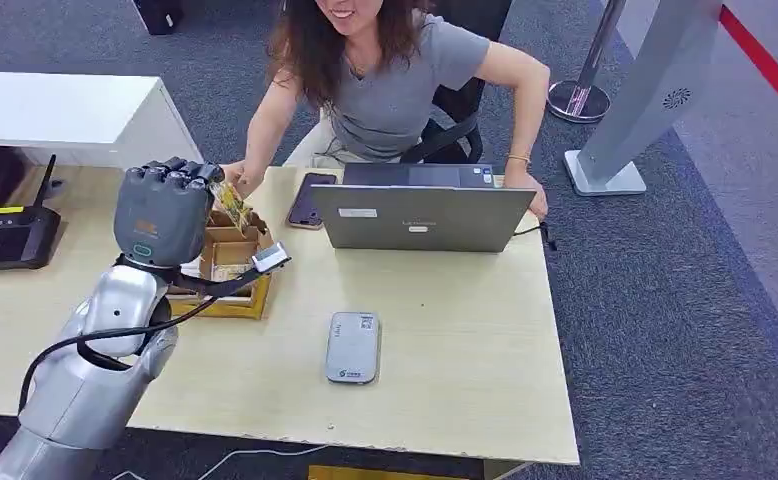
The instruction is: Pass the card to the sensor for recognition and then transmit it.
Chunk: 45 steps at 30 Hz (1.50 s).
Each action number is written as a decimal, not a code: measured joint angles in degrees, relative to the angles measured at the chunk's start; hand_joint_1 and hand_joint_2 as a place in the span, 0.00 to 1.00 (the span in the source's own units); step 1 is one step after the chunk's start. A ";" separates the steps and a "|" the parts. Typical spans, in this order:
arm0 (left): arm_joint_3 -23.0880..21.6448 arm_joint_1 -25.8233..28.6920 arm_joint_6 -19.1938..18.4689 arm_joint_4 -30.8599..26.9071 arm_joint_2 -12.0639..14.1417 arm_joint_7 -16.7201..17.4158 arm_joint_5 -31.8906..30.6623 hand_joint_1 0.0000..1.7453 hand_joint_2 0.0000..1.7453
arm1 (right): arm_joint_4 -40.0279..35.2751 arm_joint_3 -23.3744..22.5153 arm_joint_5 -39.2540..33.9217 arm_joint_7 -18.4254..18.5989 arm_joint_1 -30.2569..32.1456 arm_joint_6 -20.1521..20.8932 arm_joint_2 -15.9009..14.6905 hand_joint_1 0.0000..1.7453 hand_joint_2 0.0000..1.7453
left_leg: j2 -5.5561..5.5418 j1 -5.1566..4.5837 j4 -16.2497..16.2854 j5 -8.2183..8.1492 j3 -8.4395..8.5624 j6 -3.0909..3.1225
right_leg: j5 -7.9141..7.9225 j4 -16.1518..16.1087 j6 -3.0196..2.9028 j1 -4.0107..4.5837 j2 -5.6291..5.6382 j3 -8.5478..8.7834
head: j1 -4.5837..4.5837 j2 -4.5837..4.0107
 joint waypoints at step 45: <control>2.65 -4.03 3.32 16.35 8.79 7.80 0.00 0.00 1.00 | 0.31 0.66 0.63 1.16 0.08 -0.22 0.02 0.00 0.00 | 0.01 0.04 -0.02 0.04 -0.01 -0.07 | 0.00 0.06 -0.01 0.07 0.03 -0.02 | 0.00 0.00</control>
